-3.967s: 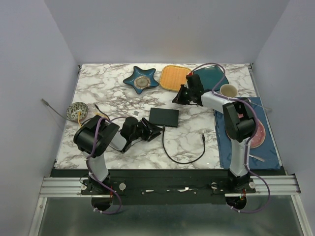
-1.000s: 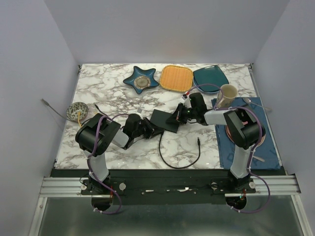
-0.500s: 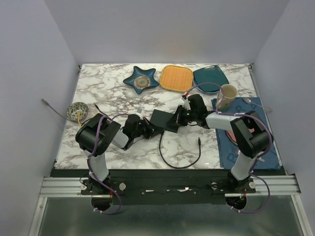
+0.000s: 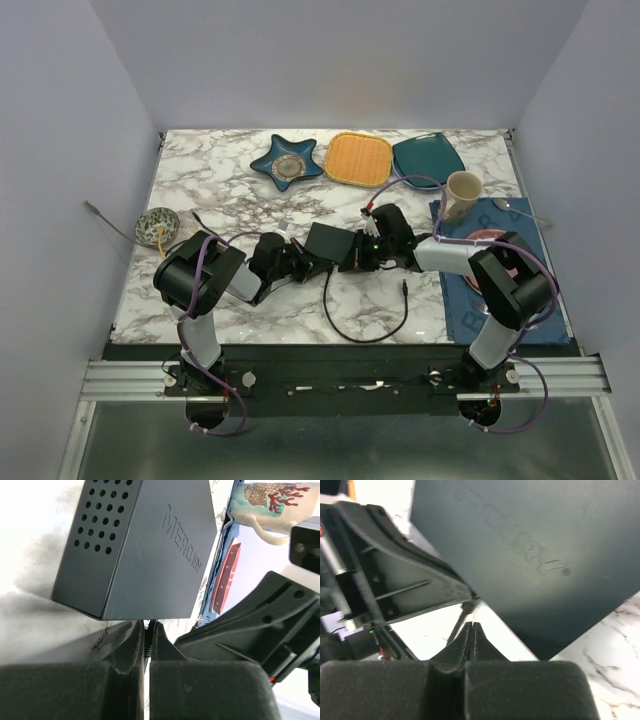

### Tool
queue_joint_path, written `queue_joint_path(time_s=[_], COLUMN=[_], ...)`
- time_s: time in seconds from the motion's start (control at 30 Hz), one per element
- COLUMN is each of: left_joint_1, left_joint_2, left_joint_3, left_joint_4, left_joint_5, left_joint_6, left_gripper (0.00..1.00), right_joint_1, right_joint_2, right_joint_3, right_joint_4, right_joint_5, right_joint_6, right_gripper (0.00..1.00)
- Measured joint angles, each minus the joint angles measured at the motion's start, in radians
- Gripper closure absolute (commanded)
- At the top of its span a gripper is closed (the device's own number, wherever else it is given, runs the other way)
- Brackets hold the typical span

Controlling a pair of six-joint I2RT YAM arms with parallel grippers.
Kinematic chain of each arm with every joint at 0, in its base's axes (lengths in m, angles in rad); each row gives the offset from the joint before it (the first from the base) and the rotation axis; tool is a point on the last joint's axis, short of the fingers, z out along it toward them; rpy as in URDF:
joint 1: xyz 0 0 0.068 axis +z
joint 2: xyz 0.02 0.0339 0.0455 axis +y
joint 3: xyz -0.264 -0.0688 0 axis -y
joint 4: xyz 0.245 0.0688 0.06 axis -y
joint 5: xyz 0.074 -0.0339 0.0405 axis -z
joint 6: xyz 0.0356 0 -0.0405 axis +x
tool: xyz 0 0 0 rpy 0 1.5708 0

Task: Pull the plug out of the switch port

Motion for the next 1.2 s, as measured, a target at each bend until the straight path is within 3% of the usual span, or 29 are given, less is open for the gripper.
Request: queue_joint_path(time_s=[0.83, 1.07, 1.2], left_joint_1=[-0.008, -0.011, -0.012], left_joint_2=[-0.123, -0.125, -0.234], left_joint_3=[-0.084, -0.095, -0.121], left_joint_4=[-0.109, -0.096, -0.190], left_joint_5=[0.000, 0.010, 0.005], left_joint_6=[0.056, 0.051, 0.069], left_gripper=[1.00, 1.00, 1.00], right_joint_1=[0.011, 0.006, 0.006], right_joint_2=[0.115, 0.090, 0.002], right_joint_3=[0.175, 0.146, 0.063], right_joint_4=[-0.079, -0.060, -0.052], right_joint_5=[0.073, 0.100, 0.122], right_joint_6=[0.016, 0.018, 0.016], right_gripper=[0.99, 0.99, 0.99])
